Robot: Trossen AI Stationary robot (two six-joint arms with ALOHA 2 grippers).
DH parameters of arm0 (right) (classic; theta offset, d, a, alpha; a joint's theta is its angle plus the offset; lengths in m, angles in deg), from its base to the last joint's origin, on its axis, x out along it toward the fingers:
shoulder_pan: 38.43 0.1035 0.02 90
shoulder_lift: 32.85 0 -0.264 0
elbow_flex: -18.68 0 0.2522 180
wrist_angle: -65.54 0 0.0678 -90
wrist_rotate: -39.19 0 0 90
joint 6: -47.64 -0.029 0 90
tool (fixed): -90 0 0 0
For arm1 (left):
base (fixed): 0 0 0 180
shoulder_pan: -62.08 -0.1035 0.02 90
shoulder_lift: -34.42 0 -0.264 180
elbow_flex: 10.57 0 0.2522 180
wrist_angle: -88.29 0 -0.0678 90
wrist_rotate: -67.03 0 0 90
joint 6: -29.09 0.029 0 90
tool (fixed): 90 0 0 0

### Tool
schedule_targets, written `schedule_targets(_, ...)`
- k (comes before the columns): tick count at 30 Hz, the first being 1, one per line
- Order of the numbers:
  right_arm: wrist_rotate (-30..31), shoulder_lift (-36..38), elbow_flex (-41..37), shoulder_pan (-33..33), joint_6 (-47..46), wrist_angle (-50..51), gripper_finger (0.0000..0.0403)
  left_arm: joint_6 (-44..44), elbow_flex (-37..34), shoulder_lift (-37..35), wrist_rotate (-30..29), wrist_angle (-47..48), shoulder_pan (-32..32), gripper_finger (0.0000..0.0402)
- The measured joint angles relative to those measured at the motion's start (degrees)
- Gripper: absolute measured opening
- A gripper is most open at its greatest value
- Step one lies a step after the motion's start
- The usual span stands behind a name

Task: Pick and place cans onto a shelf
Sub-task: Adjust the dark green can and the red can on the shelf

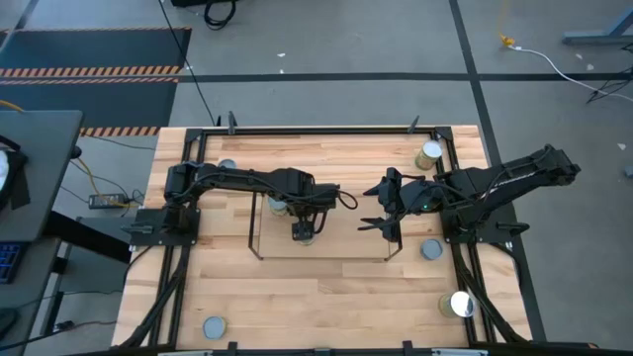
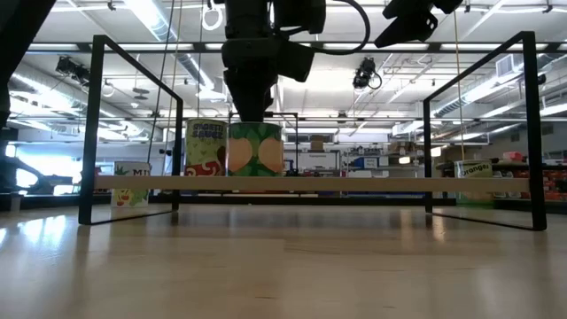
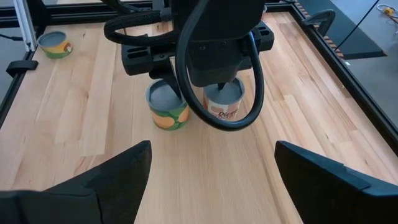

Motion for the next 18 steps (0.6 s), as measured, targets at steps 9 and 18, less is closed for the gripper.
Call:
schedule_targets(9,0.0,0.0,0.0,0.0,0.1,-0.1,0.0348,0.0,0.3,0.0,0.1,-0.8,0.1,0.0316)
schedule_targets(18,0.2,0.0,0.0,-0.2,1.8,-0.5,0.0348,-0.3,2.1,-3.7,0.2,1.1,1.5,0.0316)
